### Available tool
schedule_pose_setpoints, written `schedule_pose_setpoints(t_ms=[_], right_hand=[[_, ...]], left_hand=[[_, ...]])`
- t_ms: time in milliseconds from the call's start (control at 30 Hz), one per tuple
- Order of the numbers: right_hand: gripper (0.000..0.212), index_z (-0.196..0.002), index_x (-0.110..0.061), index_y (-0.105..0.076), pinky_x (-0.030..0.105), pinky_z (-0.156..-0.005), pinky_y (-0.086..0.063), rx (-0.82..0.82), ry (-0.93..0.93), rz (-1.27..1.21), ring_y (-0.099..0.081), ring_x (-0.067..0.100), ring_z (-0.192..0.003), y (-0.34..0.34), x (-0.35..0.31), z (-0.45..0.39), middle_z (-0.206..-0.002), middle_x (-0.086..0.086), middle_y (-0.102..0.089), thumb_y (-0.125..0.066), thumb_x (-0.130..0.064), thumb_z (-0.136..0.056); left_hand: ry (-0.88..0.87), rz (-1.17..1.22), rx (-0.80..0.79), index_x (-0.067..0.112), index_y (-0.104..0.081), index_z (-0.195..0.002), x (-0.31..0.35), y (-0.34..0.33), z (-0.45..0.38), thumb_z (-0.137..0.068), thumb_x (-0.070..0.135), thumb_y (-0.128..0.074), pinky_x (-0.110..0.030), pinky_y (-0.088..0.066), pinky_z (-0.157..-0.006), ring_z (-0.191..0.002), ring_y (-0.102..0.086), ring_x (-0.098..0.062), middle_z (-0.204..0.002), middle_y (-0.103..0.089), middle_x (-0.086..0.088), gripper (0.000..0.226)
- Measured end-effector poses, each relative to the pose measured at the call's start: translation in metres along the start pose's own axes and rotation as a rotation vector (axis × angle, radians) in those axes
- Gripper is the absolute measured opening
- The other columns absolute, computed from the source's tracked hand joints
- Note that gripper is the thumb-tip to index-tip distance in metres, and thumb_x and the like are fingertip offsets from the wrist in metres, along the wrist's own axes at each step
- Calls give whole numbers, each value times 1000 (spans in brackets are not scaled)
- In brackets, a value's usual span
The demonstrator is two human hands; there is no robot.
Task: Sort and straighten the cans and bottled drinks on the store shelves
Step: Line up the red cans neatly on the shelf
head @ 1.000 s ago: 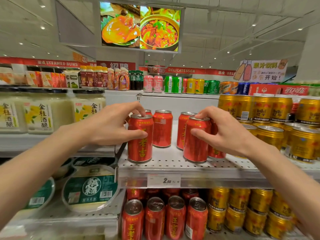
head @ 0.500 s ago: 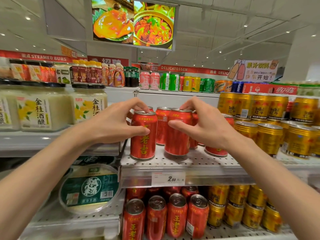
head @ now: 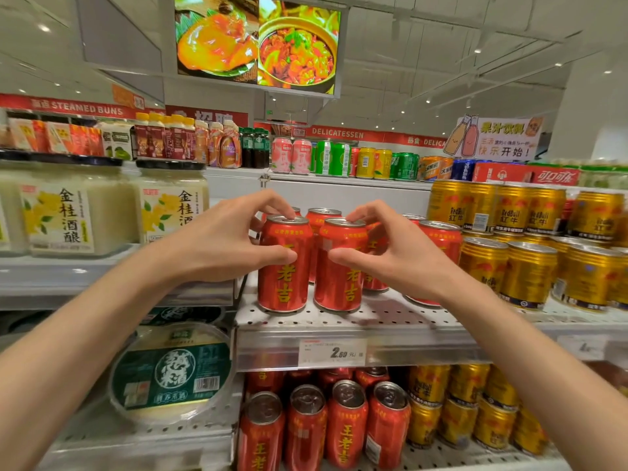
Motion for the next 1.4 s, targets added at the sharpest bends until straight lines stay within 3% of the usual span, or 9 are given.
schedule_pose_setpoints(t_ms=[233, 333, 433, 533, 633, 733, 1067, 1233, 1400], right_hand=[[59, -111, -27, -49, 21, -68, -45, 102, 34, 101, -56, -1, -79, -8, -11, 4, -101, -15, -57, -73, -67, -74], [60, -121, -29, -52, 31, -83, -55, 23, 41, 120, -61, 4, -93, -1, -13, 9, -112, -13, -60, -62, -71, -80], [62, -139, -27, -49, 35, -103, -47, 86, 72, 226, -53, 9, -120, 31, -12, 13, -136, -5, -56, -52, -63, -89], [55, -133, -22, -56, 40, -108, -42, 231, 14, 486, -47, 17, -128, 67, 7, 12, -136, 1, -55, -53, -60, -93], [68, -137, -21, -53, 43, -103, -47, 148, -163, 686, -49, 23, -126, 72, 36, 16, -136, 5, -54, -48, -70, -90], [73, -141, -22, -47, 38, -90, -53, 92, -232, 622, -57, 24, -118, 63, 49, 24, -134, 5, -56, -46, -73, -89], [56, -131, -25, -56, 23, -79, -49, 182, -95, 257, -58, 11, -107, 57, 25, 28, -126, -3, -62, -61, -60, -89], [55, -130, -26, -55, 30, -87, -54, 140, -43, 216, -59, 9, -104, 35, 9, 23, -118, -11, -58, -58, -63, -89], [59, -132, -26, -53, 33, -90, -55, 163, -26, 265, -56, 12, -107, 22, 13, 22, -123, -6, -51, -50, -67, -90]], left_hand=[[-12, -15, -13, 46, -53, -119, 1, 0, 1, -78, 52, -76, -30, -58, -86, -104, -62, 0, -127, -59, 16, 47], [-8, -27, -21, 47, -53, -120, 2, 0, 2, -78, 54, -75, -33, -58, -88, -105, -63, 1, -126, -61, 16, 48], [-1, -31, -28, 48, -53, -119, 4, 0, 3, -77, 55, -75, -36, -58, -89, -104, -64, -1, -124, -62, 16, 47], [9, -54, -25, 49, -52, -119, 5, 0, 3, -77, 56, -74, -39, -56, -92, -107, -62, -1, -124, -62, 17, 48], [14, -60, -31, 46, -52, -119, 7, -1, 2, -78, 54, -74, -36, -57, -89, -106, -63, -2, -124, -61, 17, 48], [15, -61, -40, 44, -52, -121, 8, -1, 2, -79, 51, -75, -27, -55, -84, -105, -61, 2, -123, -61, 16, 48], [34, -69, -38, 45, -51, -121, 9, 0, 3, -78, 53, -75, -39, -56, -91, -107, -63, -7, -128, -60, 14, 50], [20, -52, -30, 42, -52, -121, 8, -1, 3, -79, 48, -76, -27, -56, -82, -106, -63, -4, -123, -59, 17, 49], [6, -40, -26, 45, -52, -119, 8, 0, 3, -79, 49, -76, -22, -56, -79, -103, -63, 2, -122, -60, 20, 47]])
Point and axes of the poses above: each hand's wrist, its own z-axis away from the middle knuckle, its own y-axis out of the back of the hand, x = y × z, the point moved 4 cm from there along -z, towards the middle knuckle
